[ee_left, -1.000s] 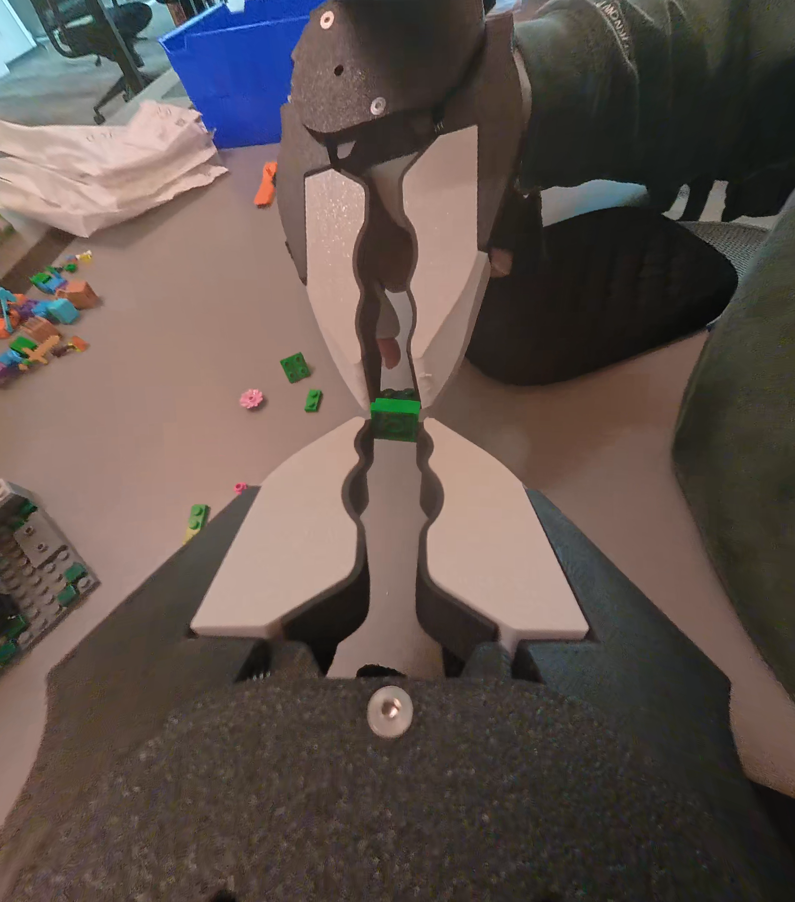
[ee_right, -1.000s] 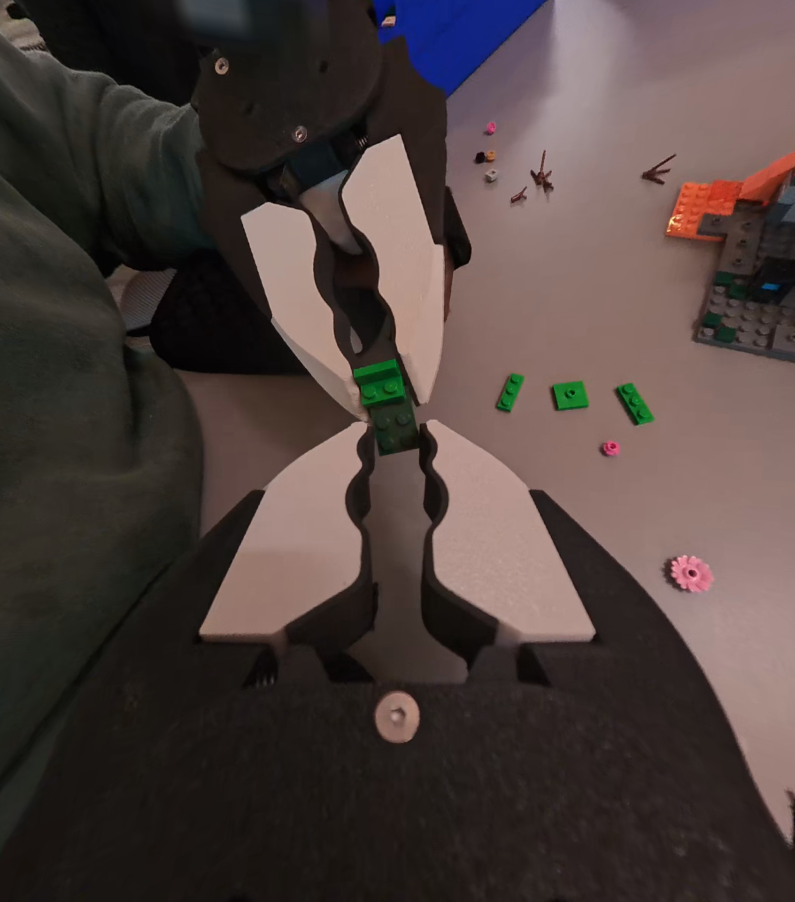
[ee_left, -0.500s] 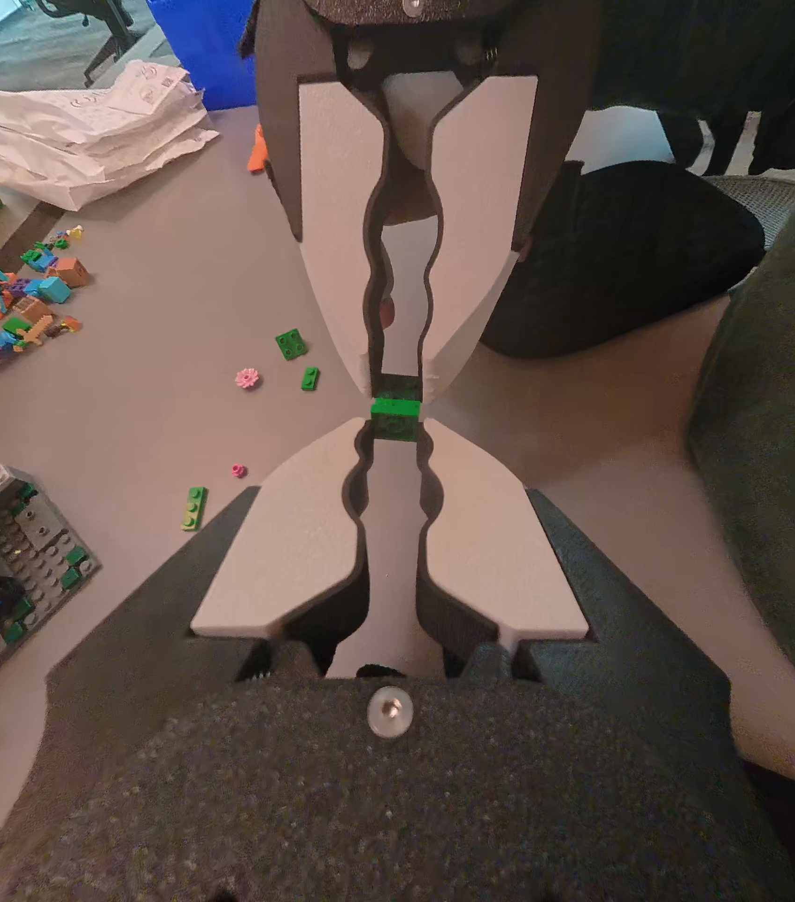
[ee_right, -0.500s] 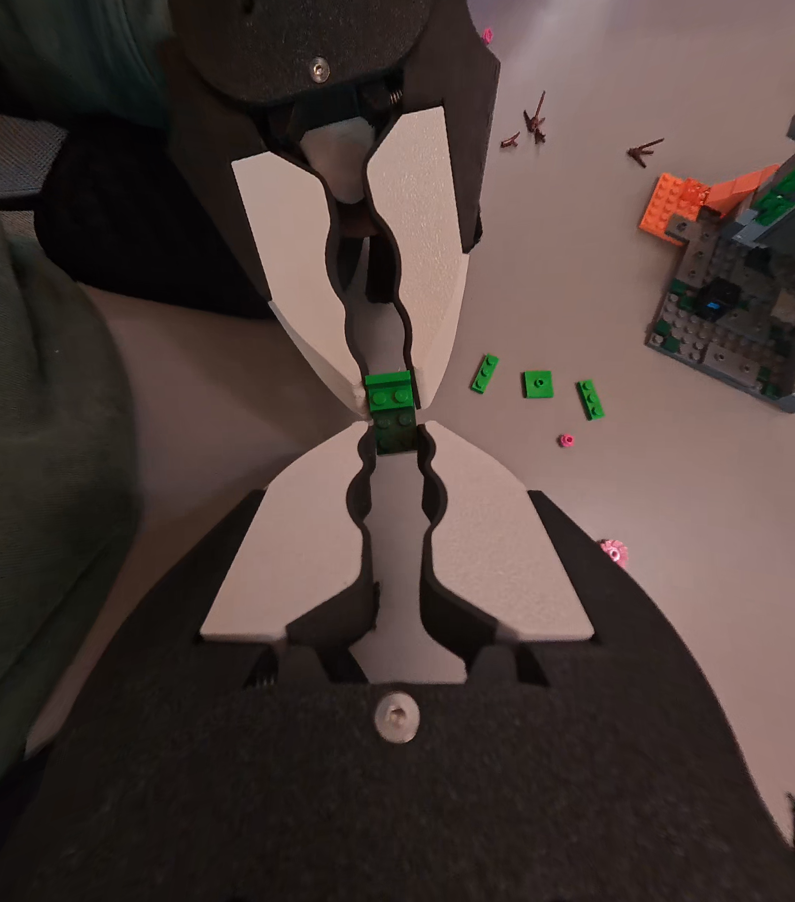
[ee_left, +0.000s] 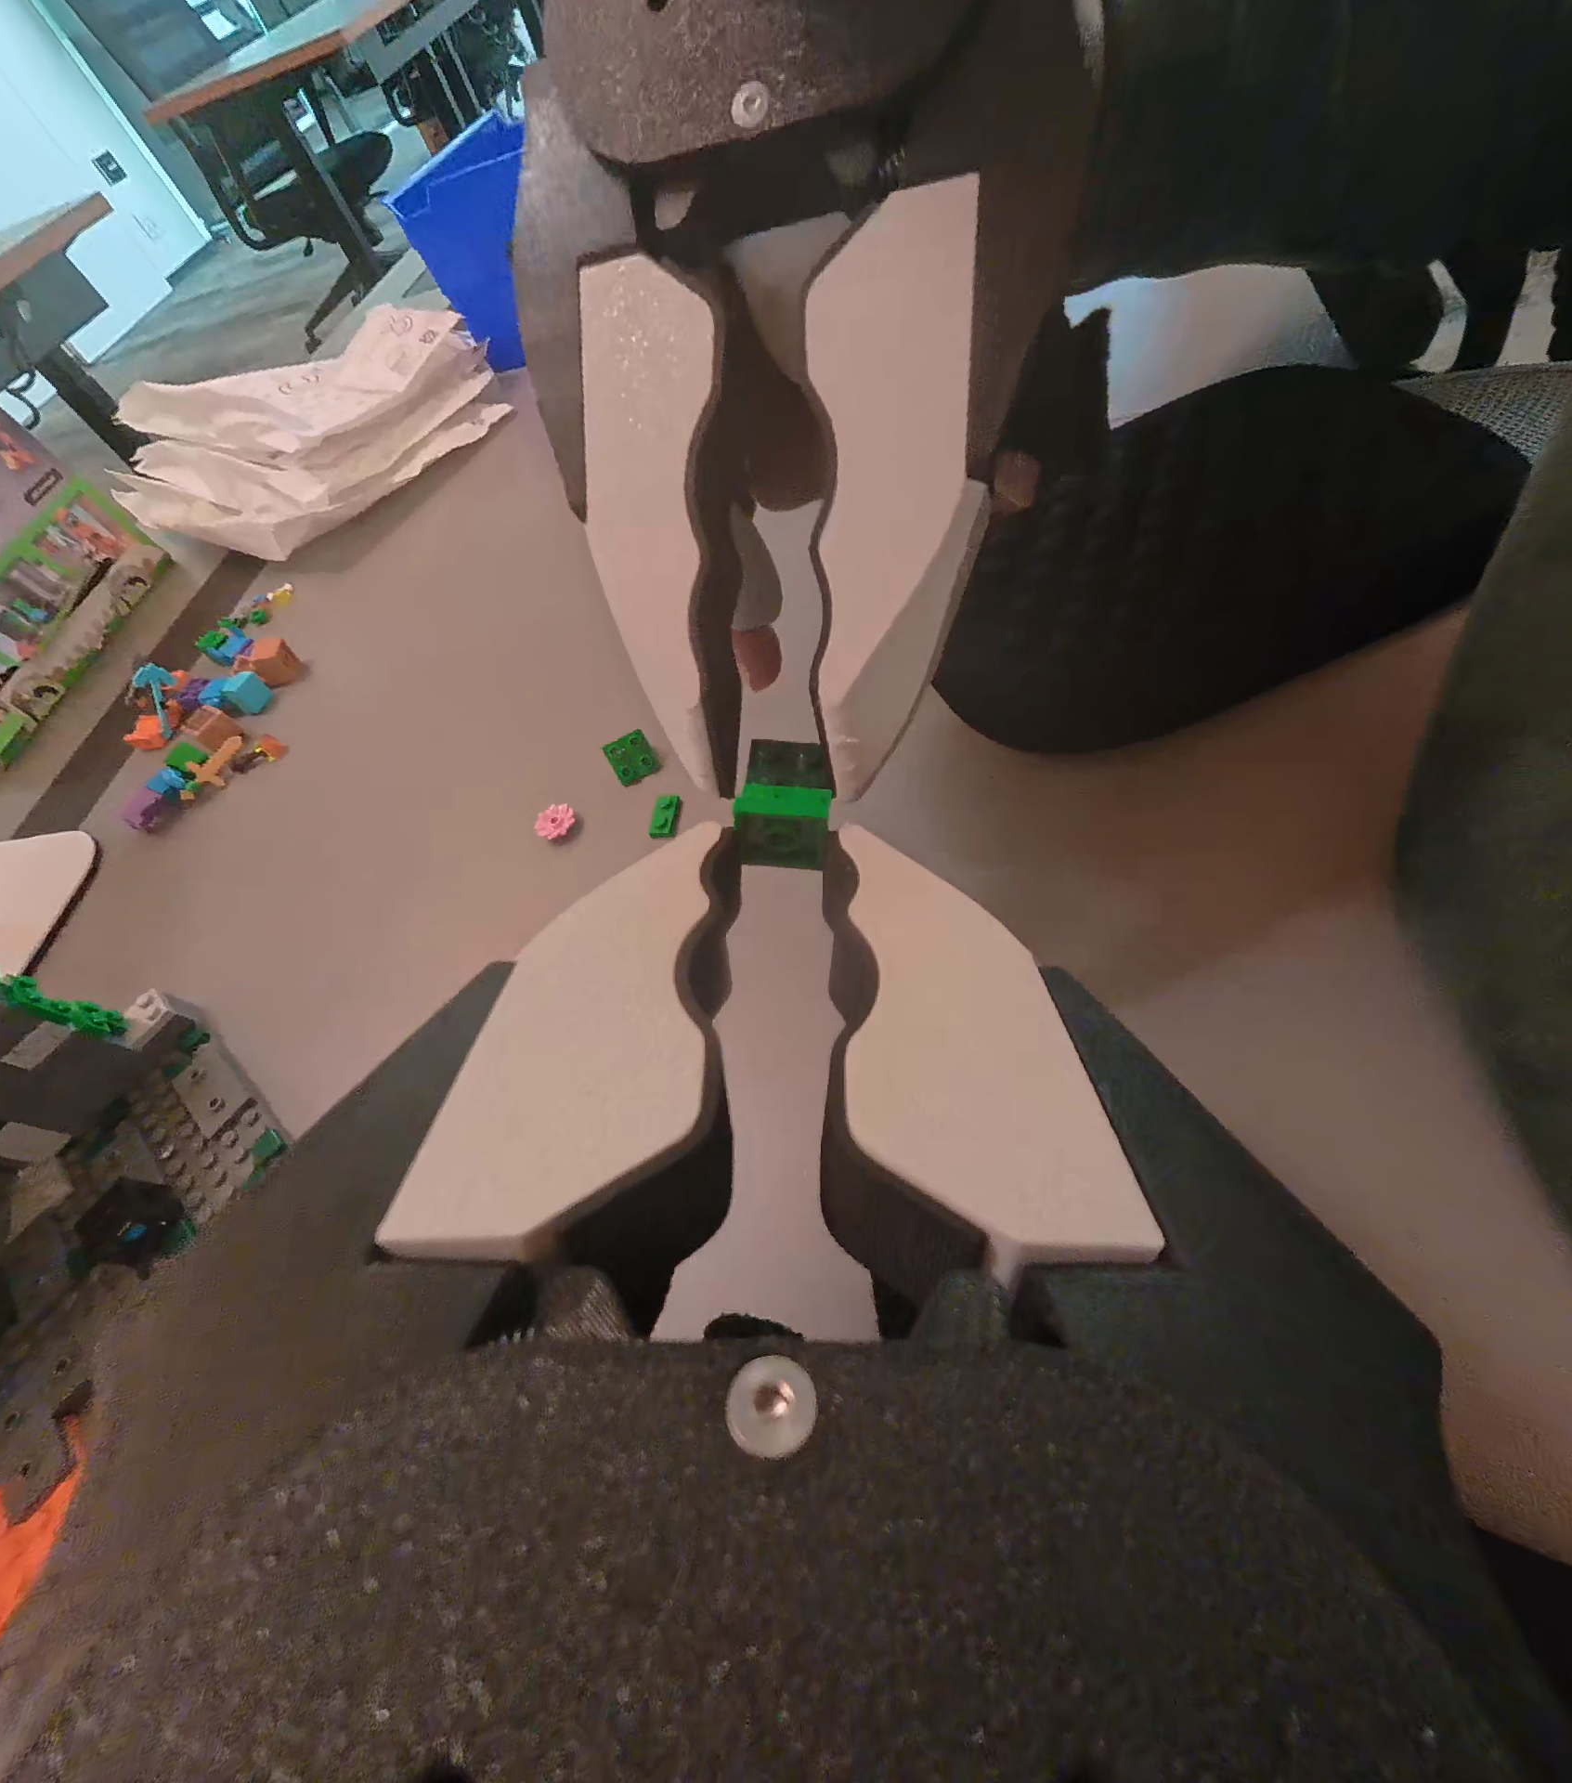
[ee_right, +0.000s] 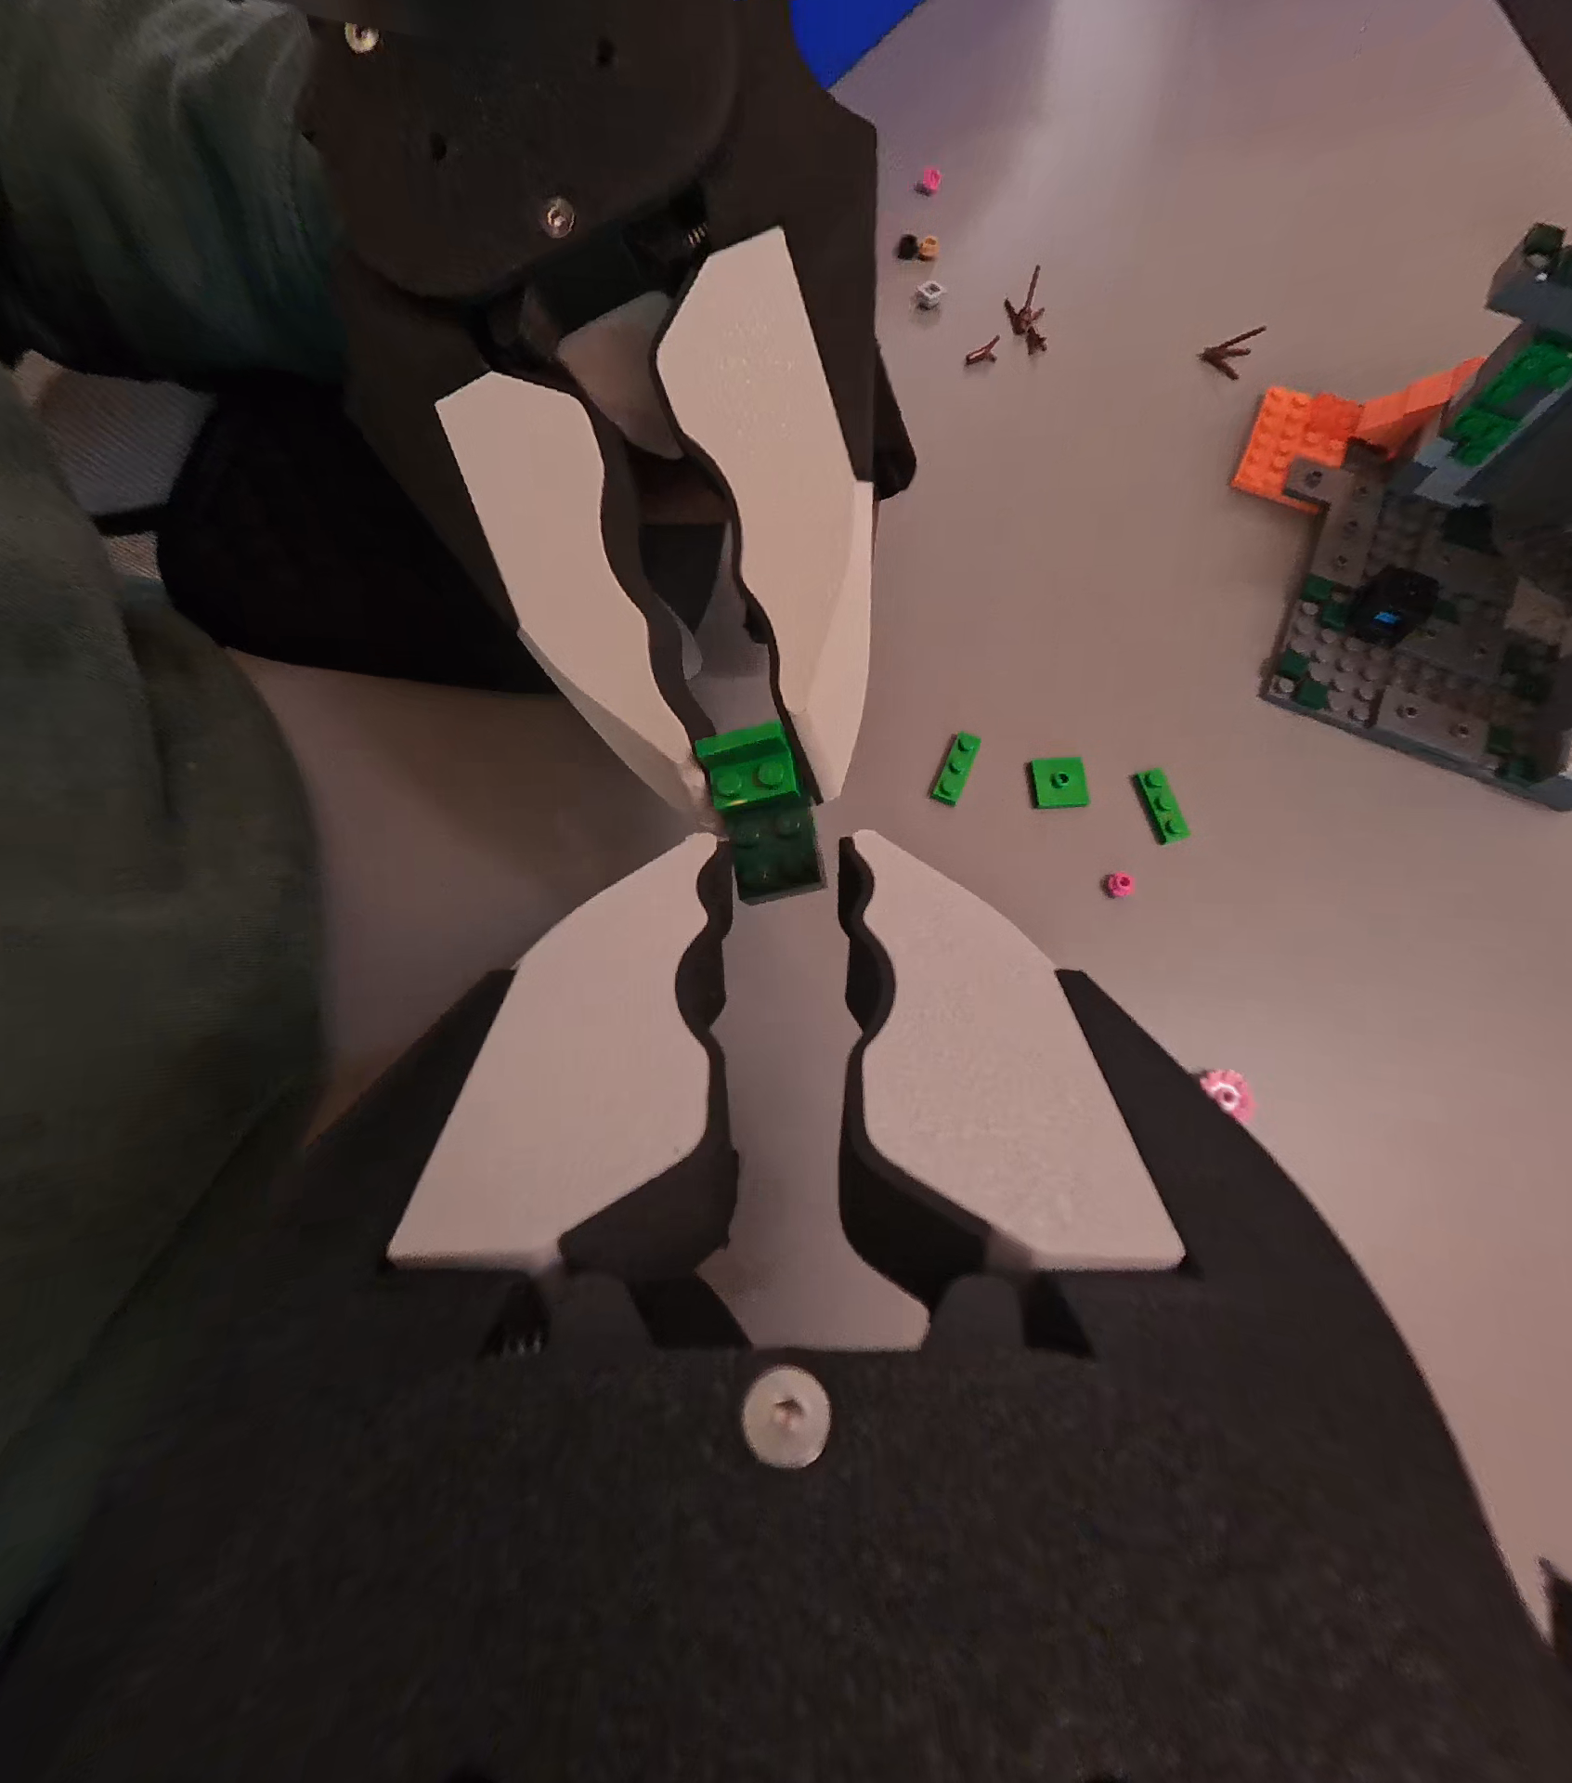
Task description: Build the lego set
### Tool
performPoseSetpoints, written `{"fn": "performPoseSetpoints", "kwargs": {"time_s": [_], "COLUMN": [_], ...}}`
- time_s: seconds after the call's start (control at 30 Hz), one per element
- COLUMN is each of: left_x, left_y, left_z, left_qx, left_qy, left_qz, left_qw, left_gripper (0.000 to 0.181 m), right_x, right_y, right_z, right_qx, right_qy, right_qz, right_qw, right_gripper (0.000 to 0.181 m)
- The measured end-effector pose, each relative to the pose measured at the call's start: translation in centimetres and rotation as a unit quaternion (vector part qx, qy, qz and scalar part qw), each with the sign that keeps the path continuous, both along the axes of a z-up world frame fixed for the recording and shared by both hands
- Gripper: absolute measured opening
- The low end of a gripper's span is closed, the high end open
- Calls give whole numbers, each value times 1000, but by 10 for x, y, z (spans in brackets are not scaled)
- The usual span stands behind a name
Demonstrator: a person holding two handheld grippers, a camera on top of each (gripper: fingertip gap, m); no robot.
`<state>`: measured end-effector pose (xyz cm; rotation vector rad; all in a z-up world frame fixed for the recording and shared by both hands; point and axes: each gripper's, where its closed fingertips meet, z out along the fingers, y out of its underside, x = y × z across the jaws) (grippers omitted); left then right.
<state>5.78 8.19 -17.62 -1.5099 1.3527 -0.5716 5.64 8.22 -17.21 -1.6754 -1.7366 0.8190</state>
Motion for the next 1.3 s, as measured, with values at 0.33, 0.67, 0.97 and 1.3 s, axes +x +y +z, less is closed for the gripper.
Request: {"fn": "performPoseSetpoints", "kwargs": {"time_s": [0.33, 0.67, 0.97, 1.3], "left_x": [2, 4, 5, 4], "left_y": [-2, -1, -5, -5], "left_z": [15, 14, 12, 15], "left_qx": [66, 198, 236, 280], "left_qy": [-13, 53, 67, 77], "left_qz": [2, 12, -3, 1], "left_qw": [998, 979, 969, 957], "left_gripper": [17, 16, 16, 17], "right_x": [1, -10, -8, -9], "right_y": [-17, -18, -23, -22], "right_z": [22, 18, 15, 17], "right_qx": [-336, -365, -388, -379], "right_qy": [144, 146, 151, 188], "right_qz": [16, 9, 40, 14], "right_qw": [931, 919, 908, 906], "right_gripper": [35, 20, 17, 11]}}
